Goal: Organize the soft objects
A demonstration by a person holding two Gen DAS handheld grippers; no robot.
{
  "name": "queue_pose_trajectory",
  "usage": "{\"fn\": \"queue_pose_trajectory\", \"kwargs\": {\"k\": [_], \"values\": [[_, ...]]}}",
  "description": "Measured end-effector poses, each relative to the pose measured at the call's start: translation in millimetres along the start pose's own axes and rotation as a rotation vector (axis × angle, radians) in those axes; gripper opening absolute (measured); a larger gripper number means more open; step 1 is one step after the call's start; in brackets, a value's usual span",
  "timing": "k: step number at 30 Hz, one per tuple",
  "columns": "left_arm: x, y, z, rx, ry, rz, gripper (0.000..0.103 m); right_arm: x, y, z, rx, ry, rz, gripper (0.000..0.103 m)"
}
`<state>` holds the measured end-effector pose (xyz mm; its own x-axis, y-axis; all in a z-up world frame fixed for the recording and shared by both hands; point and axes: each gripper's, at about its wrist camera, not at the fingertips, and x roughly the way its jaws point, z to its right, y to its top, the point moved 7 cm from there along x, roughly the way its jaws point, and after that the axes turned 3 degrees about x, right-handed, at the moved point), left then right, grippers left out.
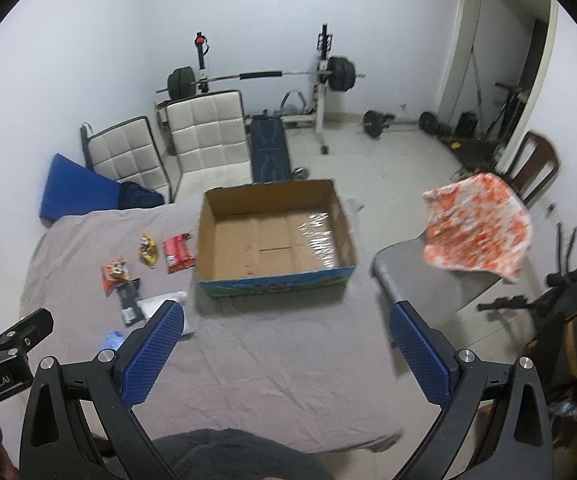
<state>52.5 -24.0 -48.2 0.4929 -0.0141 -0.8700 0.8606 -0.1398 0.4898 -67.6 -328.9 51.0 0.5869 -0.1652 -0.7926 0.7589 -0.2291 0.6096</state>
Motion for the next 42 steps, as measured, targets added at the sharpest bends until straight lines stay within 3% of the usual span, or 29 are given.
{"fn": "queue_pose_trajectory", "kwargs": {"k": [5,8,14,20,23,30,36,42], "values": [[21,8,-54,-0.104,0.06,0.011,0.103,35,7,-15,0.018,0.083,-0.052,0.103],[48,4,-97,-0.206,0.082,-0.032,0.103,64,7,-37,-0.008,0.134,-0.092,0.103],[120,-33,-160,-0.371,0.09,-0.201,0.103,138,-3,-108,-0.105,0.219,-0.217,0.103],[215,-87,-200,-0.532,0.049,-0.392,0.103,235,-40,-197,-0.24,0.251,-0.378,0.103],[256,-105,-208,-0.576,0.027,-0.461,0.103,292,-65,-236,-0.289,0.236,-0.474,0.103],[345,-142,-197,-0.652,-0.106,-0.641,0.103,388,-116,-285,-0.322,0.209,-0.657,0.103],[383,-159,-182,-0.678,-0.152,-0.728,0.103,419,-141,-312,-0.323,0.215,-0.746,0.103],[401,-171,-174,-0.665,-0.142,-0.775,0.103,440,-157,-323,-0.342,0.188,-0.807,0.103]]}}
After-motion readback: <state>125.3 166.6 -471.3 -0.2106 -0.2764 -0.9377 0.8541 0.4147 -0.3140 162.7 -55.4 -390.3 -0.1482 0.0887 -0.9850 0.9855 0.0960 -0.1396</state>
